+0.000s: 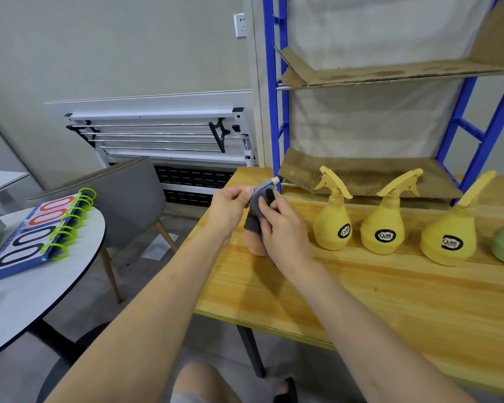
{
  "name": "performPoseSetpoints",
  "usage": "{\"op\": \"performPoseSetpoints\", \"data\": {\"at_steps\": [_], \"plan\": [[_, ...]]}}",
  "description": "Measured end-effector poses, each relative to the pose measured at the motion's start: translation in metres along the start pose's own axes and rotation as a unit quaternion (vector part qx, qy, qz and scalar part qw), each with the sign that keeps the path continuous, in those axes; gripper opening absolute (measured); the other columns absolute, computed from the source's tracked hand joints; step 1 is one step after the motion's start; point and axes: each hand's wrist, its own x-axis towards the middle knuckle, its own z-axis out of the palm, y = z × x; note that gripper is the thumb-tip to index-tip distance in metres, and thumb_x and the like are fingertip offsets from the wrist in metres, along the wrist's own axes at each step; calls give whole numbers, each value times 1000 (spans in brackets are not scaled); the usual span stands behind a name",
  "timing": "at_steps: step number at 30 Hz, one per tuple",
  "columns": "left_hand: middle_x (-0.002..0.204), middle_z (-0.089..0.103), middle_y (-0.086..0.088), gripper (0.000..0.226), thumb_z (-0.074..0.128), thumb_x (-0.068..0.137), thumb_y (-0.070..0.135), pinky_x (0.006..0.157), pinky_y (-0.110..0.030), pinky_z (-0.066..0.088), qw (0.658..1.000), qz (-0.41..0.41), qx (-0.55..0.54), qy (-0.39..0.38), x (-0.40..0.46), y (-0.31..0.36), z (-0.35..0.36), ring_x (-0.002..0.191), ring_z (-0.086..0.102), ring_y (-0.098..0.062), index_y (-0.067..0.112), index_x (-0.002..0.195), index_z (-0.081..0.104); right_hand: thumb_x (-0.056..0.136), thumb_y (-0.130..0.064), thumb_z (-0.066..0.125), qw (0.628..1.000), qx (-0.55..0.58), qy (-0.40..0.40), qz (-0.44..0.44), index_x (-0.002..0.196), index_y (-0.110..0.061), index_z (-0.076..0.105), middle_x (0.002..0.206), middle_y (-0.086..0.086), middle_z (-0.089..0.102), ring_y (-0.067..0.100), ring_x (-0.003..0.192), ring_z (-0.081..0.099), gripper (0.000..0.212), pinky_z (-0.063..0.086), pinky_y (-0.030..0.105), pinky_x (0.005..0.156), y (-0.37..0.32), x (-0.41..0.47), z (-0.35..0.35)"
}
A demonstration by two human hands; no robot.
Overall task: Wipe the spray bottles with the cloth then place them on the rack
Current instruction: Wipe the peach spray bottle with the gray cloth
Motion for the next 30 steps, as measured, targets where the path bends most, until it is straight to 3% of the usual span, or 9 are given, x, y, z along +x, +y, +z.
{"op": "performPoseSetpoints", "data": {"at_steps": [3, 6, 12, 15, 19, 22, 25, 27, 30], "plan": [[91, 70, -1, 24, 55, 105, 22, 60, -5, 44, 1000, -4, 6, 3, -1, 1, 1, 78, 58, -4, 7, 108, 75, 97, -10, 63, 999, 3, -24, 27, 130, -8, 67, 97, 1, 52, 18, 84, 52, 33, 53, 37, 71, 9, -12, 3], [91, 69, 2, 25, 55, 105, 23, 62, -10, 43, 1000, -15, 3, 3, -1, 1, 2, 77, 55, -2, 9, 108, 75, 97, -14, 62, 998, -11, -36, 52, 128, -11, 68, 99, -1, 51, 18, 86, 53, 32, 55, 41, 73, 16, -20, -3], [95, 74, -8, 26, 53, 106, 21, 69, -11, 48, 1000, 11, 1, 16, -2, -4, 5, 73, 57, 2, 10, 105, 77, 98, -14, 61, 998, -4, 54, 30, 133, -10, 65, 98, 1, 54, 20, 88, 55, 36, 51, 33, 73, 1, 2, -14], [99, 75, -6, 26, 53, 105, 24, 73, -16, 48, 1000, -6, 10, 16, -1, -5, 4, 84, 60, -7, 12, 109, 76, 99, -15, 60, 998, 6, 3, 58, 130, -10, 66, 97, -1, 51, 19, 86, 53, 33, 53, 40, 72, -4, 4, -4], [97, 76, -2, 25, 54, 105, 27, 79, -27, 50, 999, 5, 32, 15, 0, -6, 4, 88, 63, -10, 14, 105, 76, 100, -15, 59, 993, 18, -29, 114, 125, -13, 70, 96, -4, 49, 15, 84, 52, 28, 47, 27, 74, 3, -8, -3], [92, 74, -5, 25, 55, 104, 27, 80, -37, 52, 993, 48, 99, 28, -2, -7, 4, 86, 64, -13, 13, 98, 75, 99, -17, 59, 992, 24, 21, 126, 116, -14, 72, 93, -3, 48, 12, 81, 50, 23, 46, 26, 74, 8, -10, -14], [97, 74, 7, 19, 58, 103, 30, 87, -40, 53, 978, 97, 183, 22, -1, -7, -1, 97, 65, -17, 24, 106, 75, 98, -15, 61, 987, 29, 84, 133, 126, -13, 69, 97, -2, 50, 10, 84, 48, 30, 43, 21, 76, 10, 0, -25], [98, 74, 8, 20, 56, 103, 32, 90, -44, 51, 961, 130, 246, 12, 3, -6, -6, 100, 64, -19, 28, 110, 75, 99, -16, 60, 989, 26, 68, 131, 131, -13, 67, 99, -2, 49, 9, 86, 48, 33, 39, 18, 78, 12, 11, -27], [87, 73, 3, 23, 52, 104, 31, 82, -49, 53, 934, 159, 319, -9, 10, -5, -9, 89, 66, -21, 24, 97, 73, 100, -19, 57, 991, 46, 24, 125, 122, -12, 69, 98, 0, 49, 15, 87, 53, 26, 49, 30, 80, 13, 20, -21]]}}
